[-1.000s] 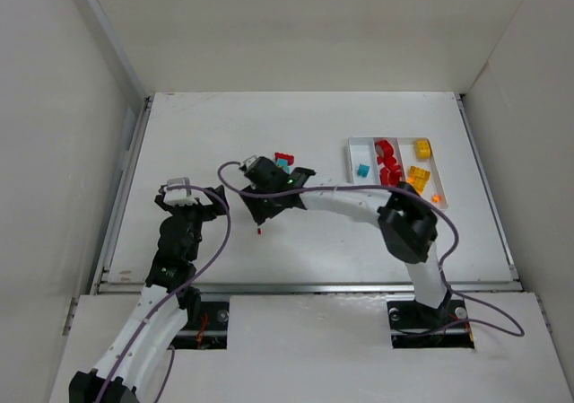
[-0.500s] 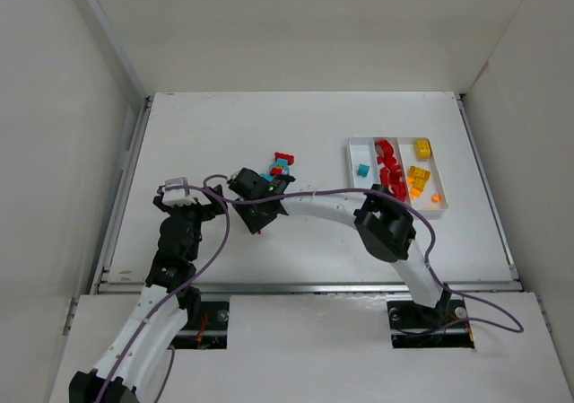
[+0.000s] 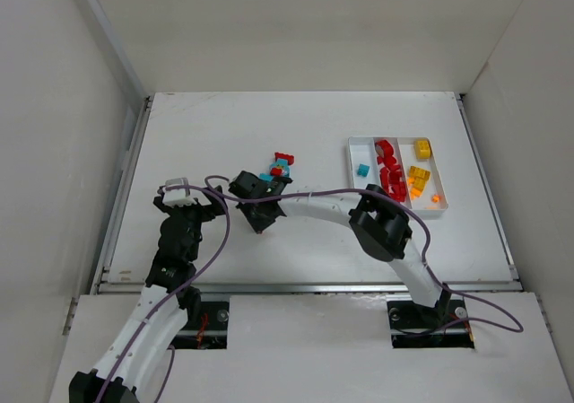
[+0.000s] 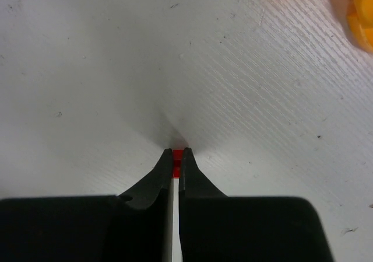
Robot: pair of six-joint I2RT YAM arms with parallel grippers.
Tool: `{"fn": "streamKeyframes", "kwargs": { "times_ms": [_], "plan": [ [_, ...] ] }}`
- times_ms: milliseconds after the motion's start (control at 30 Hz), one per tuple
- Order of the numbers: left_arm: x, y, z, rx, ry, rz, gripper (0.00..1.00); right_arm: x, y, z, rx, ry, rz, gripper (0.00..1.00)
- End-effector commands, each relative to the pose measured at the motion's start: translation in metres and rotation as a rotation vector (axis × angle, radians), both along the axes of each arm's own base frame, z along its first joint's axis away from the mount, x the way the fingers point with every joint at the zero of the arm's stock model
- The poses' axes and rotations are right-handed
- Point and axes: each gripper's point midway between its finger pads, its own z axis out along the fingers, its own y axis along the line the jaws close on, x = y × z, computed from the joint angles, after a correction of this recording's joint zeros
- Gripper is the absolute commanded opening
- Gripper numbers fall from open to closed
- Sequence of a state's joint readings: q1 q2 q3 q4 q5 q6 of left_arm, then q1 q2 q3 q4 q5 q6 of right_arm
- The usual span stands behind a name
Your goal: Sort the legos into containers by color
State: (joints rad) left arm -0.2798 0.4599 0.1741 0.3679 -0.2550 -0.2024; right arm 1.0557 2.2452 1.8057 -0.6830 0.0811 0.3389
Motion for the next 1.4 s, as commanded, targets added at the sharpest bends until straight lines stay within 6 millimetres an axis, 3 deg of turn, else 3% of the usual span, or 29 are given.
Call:
{"fn": "streamKeyframes", "kwargs": {
  "times_ms": [0, 67, 133, 200, 233, 267, 333, 367, 433, 467, 600, 700, 833, 933, 1100, 1300, 1367],
  "plan": [
    [0.003, 0.0, 0.024, -0.024, -0.077, 0.003, 1.0, -0.005, 0.003, 0.007, -0.005, 0.002, 0.013, 0.0],
    [0.004, -0.005, 0.026, 0.001, -0.074, -0.029, 1.0, -0.007, 0.001, 0.019, 0.026, -0.011, 0.005, 0.0],
    [0.004, -0.007, 0.023, 0.004, -0.062, -0.04, 1.0, 0.007, -0.011, 0.031, 0.047, -0.019, -0.04, 0.0],
    [0.004, -0.009, 0.022, 0.015, -0.062, -0.053, 1.0, 0.028, -0.031, 0.062, 0.093, -0.057, -0.124, 0.0],
    [0.006, -0.009, 0.025, 0.027, -0.061, -0.053, 1.0, 0.055, -0.056, 0.072, 0.104, -0.08, -0.199, 0.0],
    [0.007, -0.011, 0.018, 0.034, -0.035, -0.064, 1.0, 0.062, -0.081, 0.09, 0.126, -0.102, -0.255, 0.0],
    [0.009, -0.013, 0.021, 0.046, -0.026, -0.075, 1.0, 0.083, -0.124, 0.103, 0.144, -0.124, -0.35, 0.0],
    [0.01, -0.015, 0.013, 0.053, 0.003, -0.087, 1.0, 0.1, -0.17, 0.108, 0.145, -0.138, -0.452, 0.0],
    [0.011, -0.022, 0.013, 0.066, 0.008, -0.127, 1.0, 0.111, -0.218, 0.104, 0.117, -0.15, -0.54, 0.0],
    [0.012, -0.025, 0.013, 0.067, 0.016, -0.142, 1.0, 0.124, -0.256, 0.1, 0.096, -0.151, -0.624, 0.0],
    [0.019, -0.032, 0.014, 0.102, 0.034, -0.181, 1.0, 0.125, -0.334, 0.071, -0.003, -0.121, -0.753, 0.0],
    [0.026, -0.043, 0.026, 0.174, 0.023, -0.249, 1.0, 0.137, -0.361, 0.07, -0.023, -0.147, -0.819, 0.0],
    [0.031, -0.044, 0.038, 0.262, -0.025, -0.273, 1.0, 0.15, -0.376, 0.062, -0.059, -0.152, -0.846, 0.02],
    [0.032, -0.044, 0.045, 0.285, -0.029, -0.274, 1.0, 0.16, -0.379, 0.062, -0.038, -0.132, -0.839, 0.02],
    [0.031, -0.05, 0.041, 0.294, -0.016, -0.317, 1.0, 0.193, -0.38, 0.087, -0.023, -0.186, -0.837, 0.02],
    [0.036, -0.063, 0.038, 0.429, -0.034, -0.41, 1.0, 0.217, -0.386, 0.071, -0.053, -0.162, -0.838, 0.02],
    [0.039, -0.066, 0.032, 0.527, -0.04, -0.455, 1.0, 0.223, -0.392, 0.066, -0.062, -0.16, -0.842, 0.18]
  ]
}}
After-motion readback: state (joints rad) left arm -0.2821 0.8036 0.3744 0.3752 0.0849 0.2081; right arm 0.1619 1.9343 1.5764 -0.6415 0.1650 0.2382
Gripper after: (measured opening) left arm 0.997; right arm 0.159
